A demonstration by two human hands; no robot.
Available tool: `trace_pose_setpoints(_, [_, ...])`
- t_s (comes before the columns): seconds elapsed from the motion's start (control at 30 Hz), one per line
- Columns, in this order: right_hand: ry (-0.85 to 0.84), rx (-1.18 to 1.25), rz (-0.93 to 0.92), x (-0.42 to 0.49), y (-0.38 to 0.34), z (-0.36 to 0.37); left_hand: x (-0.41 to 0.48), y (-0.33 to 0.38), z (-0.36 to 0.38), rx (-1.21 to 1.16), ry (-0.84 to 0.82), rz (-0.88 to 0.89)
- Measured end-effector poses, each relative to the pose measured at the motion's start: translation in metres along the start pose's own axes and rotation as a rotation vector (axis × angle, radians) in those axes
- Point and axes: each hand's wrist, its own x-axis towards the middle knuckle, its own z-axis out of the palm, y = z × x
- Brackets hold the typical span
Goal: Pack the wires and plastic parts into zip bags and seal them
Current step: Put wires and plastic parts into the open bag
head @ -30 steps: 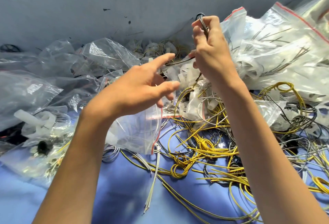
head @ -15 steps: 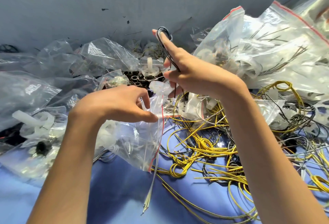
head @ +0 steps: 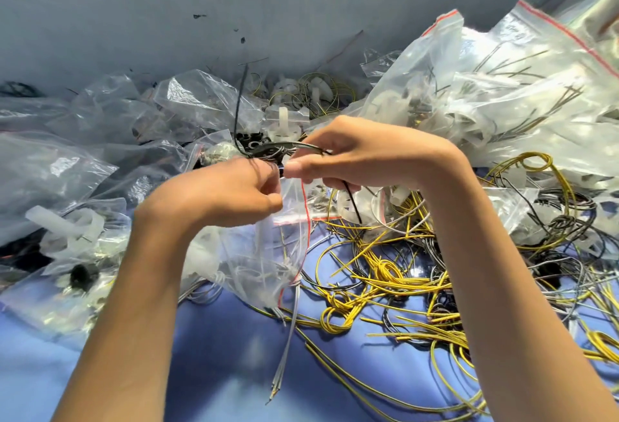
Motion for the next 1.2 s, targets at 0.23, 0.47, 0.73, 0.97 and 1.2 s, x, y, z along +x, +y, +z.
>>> trace_pose_setpoints(0.23, [0.088, 0.132, 0.007, 0.001, -0.001, -0.003, -0.010, -0.011, -0.017, -0.120, 0.338, 0.116])
trace_pose_setpoints(0.47, [0.018, -0.007, 0.044, -0.001, -0.001, -0.002, -0.014, 0.000, -0.020, -0.169, 0.481, 0.219])
trace_pose_setpoints(0.73, [0.035, -0.283, 0.041, 0.003, 0.003, -0.002, -0.015, 0.002, -0.017, -0.321, 0.462, 0.247])
trace_pose_setpoints(0.97, [0.070, -0.012, -0.141, 0.003, -0.010, 0.000, -0.013, 0.012, -0.016, -0.396, 0.557, 0.269])
trace_pose_setpoints(1.2, [-0.193, -0.043, 0.059, 0.015, -0.003, 0.019, -0.013, 0.019, -0.014, -0.447, 0.506, 0.350])
